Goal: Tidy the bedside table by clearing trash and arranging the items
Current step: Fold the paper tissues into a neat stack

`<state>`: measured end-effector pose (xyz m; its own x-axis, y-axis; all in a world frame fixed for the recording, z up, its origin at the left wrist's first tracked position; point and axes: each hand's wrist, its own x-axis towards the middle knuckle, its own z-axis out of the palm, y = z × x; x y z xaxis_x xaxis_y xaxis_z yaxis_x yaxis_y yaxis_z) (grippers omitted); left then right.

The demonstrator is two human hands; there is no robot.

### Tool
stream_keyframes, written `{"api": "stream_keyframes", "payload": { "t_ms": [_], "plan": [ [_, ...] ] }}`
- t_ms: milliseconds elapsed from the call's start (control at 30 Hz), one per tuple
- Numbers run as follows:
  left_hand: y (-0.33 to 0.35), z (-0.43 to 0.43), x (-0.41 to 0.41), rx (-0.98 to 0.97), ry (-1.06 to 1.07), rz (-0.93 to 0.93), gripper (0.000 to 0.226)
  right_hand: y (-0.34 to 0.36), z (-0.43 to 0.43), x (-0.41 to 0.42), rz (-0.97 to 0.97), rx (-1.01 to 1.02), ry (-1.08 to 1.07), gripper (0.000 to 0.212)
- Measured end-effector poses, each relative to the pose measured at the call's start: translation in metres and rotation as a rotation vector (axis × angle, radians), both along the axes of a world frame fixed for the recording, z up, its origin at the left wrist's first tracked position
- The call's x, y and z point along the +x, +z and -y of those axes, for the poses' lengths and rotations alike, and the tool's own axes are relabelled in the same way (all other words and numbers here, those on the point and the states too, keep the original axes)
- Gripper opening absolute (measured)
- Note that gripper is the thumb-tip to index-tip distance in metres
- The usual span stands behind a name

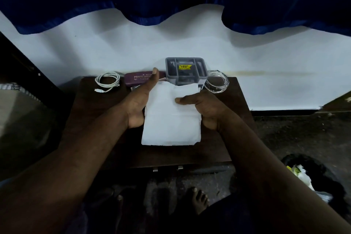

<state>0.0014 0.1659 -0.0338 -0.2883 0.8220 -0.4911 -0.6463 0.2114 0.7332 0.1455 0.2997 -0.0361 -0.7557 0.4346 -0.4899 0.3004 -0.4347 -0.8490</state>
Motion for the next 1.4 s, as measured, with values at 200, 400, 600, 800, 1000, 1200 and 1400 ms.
{"api": "stream_keyframes", "payload": {
  "t_ms": [200, 400, 600, 800, 1000, 1200, 1400],
  "plan": [
    [-0.001, 0.002, -0.005, -0.024, -0.038, 0.066, 0.082, -0.005, -0.001, -0.009, -0.028, 0.083, -0.125, 0.034],
    [-0.004, 0.008, 0.0, -0.127, -0.048, -0.093, 0.045, 0.003, -0.008, -0.011, -0.055, 0.179, -0.236, 0.037],
    [-0.007, -0.001, -0.002, -0.113, 0.254, -0.29, 0.027, 0.013, -0.015, -0.01, -0.099, 0.142, -0.038, 0.059],
    [-0.01, 0.0, -0.01, -0.06, 0.228, -0.222, 0.028, 0.011, -0.022, -0.013, -0.065, 0.199, -0.205, 0.03],
    [-0.001, 0.003, -0.022, 0.108, 0.181, -0.306, 0.041, 0.018, -0.026, -0.013, -0.074, 0.196, -0.165, 0.036],
    [-0.001, 0.003, -0.032, 0.189, 0.169, -0.11, 0.044, 0.023, -0.022, -0.015, -0.099, 0.01, -0.12, 0.038],
    [0.009, 0.009, -0.031, 0.092, 0.159, -0.019, 0.062, 0.026, -0.02, -0.014, -0.097, 0.115, -0.068, 0.05]
  ]
}}
